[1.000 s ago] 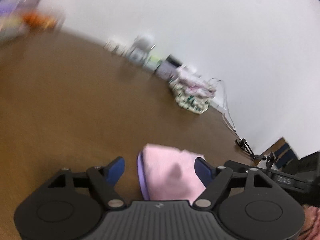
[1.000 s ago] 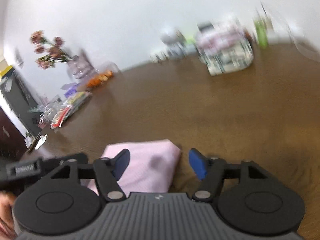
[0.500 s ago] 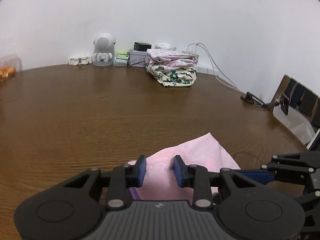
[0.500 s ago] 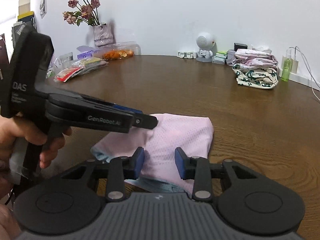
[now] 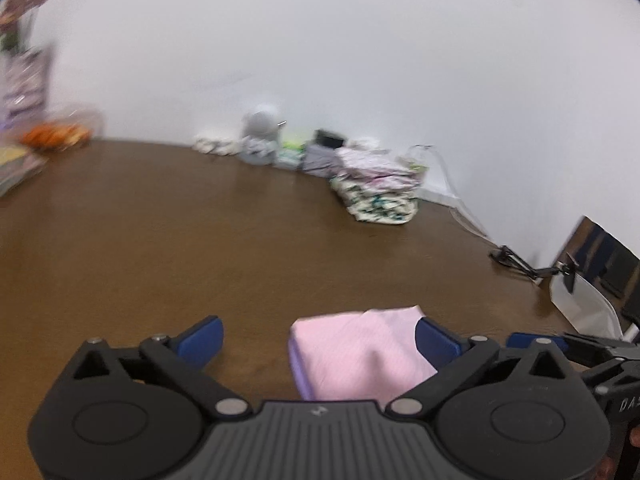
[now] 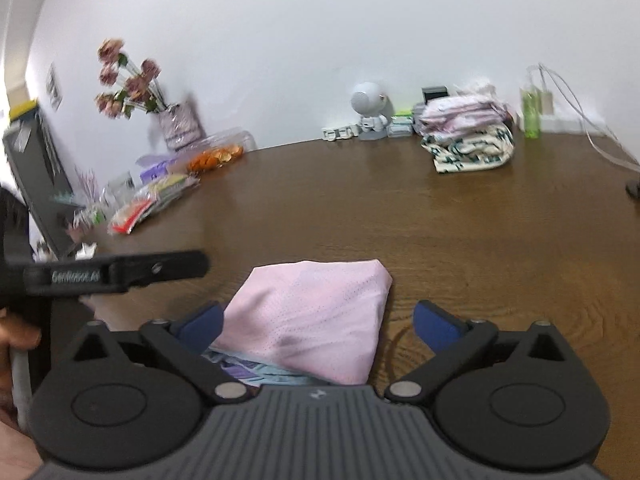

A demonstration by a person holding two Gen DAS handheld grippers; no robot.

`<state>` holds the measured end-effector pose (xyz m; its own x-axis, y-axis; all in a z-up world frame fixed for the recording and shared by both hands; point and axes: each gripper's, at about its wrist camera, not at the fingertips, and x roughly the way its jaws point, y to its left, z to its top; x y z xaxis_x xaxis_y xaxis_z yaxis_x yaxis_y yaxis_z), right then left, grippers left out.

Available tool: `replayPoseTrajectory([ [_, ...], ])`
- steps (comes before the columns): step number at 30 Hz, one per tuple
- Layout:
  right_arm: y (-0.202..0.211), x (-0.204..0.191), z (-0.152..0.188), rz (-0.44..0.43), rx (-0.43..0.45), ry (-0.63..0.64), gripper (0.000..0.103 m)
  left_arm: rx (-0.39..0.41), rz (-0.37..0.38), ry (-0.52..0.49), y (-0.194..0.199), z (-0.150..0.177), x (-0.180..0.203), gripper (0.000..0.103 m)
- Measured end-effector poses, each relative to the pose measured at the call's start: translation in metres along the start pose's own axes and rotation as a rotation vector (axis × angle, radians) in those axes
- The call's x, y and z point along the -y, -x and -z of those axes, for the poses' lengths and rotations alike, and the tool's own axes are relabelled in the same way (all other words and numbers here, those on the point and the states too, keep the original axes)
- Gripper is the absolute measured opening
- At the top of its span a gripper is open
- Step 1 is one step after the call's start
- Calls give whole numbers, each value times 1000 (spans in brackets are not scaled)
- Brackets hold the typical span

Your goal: Fold clothes

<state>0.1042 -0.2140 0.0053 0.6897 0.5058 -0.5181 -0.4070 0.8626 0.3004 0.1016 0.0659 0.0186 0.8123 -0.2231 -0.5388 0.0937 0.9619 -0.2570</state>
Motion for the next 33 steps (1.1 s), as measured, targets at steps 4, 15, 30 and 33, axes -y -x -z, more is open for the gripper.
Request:
replayPoseTrajectory([
  [4,1,5,3,3,-27,-52,103,-71,10,49,3,11,-8,103],
  [15,-8,16,15,-16,-69,-152,103,-138,73,133,-5,21,-18,103],
  [30,-53,44,-14,-37,-135,-132,75,-354,170,316,-69,-19,-44,60],
  [33,-63,49,-11,-67,-154,-158,64,-382,156,308,-75,-23,-44,49],
])
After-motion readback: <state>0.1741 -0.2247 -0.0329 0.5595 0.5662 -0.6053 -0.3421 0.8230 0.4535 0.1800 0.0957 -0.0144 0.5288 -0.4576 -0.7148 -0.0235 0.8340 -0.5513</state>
